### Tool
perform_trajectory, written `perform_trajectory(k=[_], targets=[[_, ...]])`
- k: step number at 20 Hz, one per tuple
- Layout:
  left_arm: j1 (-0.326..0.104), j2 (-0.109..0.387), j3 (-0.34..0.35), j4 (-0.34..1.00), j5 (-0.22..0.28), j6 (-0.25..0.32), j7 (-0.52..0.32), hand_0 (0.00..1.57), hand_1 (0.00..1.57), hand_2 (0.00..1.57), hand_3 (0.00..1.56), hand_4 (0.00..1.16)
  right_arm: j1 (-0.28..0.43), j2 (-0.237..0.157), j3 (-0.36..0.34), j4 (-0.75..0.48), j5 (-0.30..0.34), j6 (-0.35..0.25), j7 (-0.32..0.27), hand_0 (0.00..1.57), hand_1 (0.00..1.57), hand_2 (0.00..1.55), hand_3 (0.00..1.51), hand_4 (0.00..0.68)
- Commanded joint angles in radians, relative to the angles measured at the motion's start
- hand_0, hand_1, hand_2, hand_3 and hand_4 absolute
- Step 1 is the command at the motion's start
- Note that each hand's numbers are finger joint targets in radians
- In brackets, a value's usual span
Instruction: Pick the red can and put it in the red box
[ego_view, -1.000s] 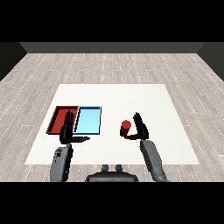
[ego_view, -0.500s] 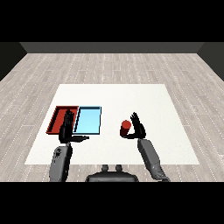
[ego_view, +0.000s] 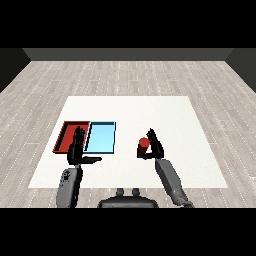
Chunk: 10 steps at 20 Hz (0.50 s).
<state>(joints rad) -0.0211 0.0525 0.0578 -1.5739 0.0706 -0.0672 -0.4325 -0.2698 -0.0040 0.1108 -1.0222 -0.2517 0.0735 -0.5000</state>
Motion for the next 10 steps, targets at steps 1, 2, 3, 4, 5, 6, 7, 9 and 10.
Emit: perform_trajectory(k=[1,2,3,4,5,6,7,9,10], targets=[[0.001,0.016,0.007,-0.083,0.003,0.016,0.086,0.0,0.0,0.0,0.0,0.0,-0.023,0.004,0.051,-0.012,-0.028,-0.034,0.024,0.0,0.0,0.0,0.0,0.0],[-0.033,-0.028,-0.021,0.01,-0.019,0.034,0.007,0.0,0.0,0.0,0.0,0.0,-0.002,-0.013,-0.023,0.016,0.005,0.045,0.008,0.0,0.0,0.0,0.0,0.0],[-0.019,0.039,0.05,0.012,0.03,-0.021,0.021,0.0,0.0,0.0,0.0,0.0,-0.031,0.004,0.044,0.08,-0.04,-0.009,-0.073,0.0,0.0,0.0,0.0,0.0],[-0.064,-0.001,0.006,0.03,-0.018,0.033,0.037,0.0,0.0,0.0,0.0,0.0,-0.057,0.004,0.113,0.074,-0.071,-0.065,-0.041,0.0,0.0,0.0,0.0,0.0],[0.007,0.011,0.006,-0.056,0.003,0.006,0.054,0.0,0.0,0.0,0.0,0.0,-0.04,0.004,0.077,0.113,-0.055,-0.025,-0.089,0.0,0.0,0.0,0.0,0.0],[-0.088,0.008,0.031,0.042,0.004,0.027,0.036,0.0,0.0,0.0,0.0,0.0,-0.003,0.004,0.148,0.025,-0.094,-0.06,-0.053,0.0,0.0,0.0,0.0,0.0],[-0.039,0.011,0.013,0.061,-0.003,-0.008,-0.006,0.0,0.0,0.0,0.0,0.0,-0.063,0.004,0.085,0.08,-0.085,-0.016,-0.043,0.0,0.0,0.0,0.0,0.0],[-0.013,-0.025,-0.028,-0.065,-0.023,0.047,0.079,0.0,0.0,0.0,0.0,0.0,-0.136,0.004,0.036,0.134,-0.093,-0.023,-0.011,0.0,0.0,0.0,0.0,0.0],[0.025,-0.015,-0.014,-0.057,0.002,0.011,0.036,0.0,0.0,0.0,0.0,0.0,-0.061,0.004,0.113,0.068,-0.106,-0.059,-0.037,0.0,0.0,0.0,0.0,0.0]])
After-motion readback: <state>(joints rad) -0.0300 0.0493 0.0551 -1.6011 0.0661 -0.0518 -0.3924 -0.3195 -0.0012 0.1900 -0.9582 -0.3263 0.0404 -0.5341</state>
